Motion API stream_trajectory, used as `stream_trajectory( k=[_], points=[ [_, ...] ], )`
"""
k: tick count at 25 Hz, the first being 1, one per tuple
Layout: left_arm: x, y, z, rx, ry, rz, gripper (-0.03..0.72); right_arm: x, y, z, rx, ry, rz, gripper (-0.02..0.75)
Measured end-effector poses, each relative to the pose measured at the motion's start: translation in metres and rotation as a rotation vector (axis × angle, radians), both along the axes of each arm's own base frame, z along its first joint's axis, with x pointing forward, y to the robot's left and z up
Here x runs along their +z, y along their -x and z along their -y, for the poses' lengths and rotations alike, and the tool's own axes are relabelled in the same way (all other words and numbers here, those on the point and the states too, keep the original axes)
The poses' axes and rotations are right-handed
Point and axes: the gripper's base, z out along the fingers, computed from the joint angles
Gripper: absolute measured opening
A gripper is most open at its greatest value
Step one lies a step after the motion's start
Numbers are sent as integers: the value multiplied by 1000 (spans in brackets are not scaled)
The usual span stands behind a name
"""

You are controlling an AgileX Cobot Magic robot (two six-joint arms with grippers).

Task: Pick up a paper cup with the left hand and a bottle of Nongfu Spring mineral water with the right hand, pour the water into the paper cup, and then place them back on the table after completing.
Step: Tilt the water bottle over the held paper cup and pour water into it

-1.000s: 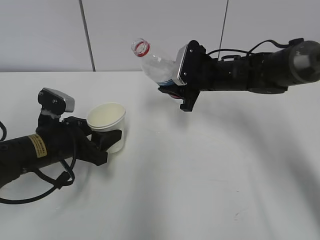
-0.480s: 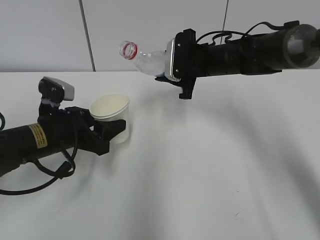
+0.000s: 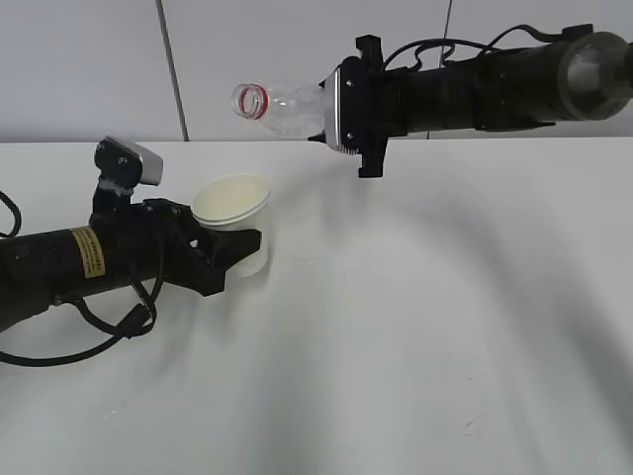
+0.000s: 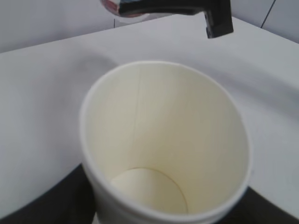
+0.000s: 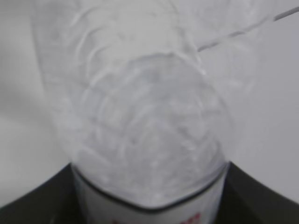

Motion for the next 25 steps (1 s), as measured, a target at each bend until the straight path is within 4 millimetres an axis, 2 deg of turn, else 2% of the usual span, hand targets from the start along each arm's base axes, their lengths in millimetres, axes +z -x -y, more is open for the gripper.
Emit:
stream_trajectory(
  k=[11, 25],
  points=[
    [6, -12, 3, 0, -18, -6, 403, 2, -1, -2, 56, 130, 129, 413],
    [3, -5, 10, -77, -67, -10, 403, 2, -4, 1, 69, 258, 223, 413]
  ],
)
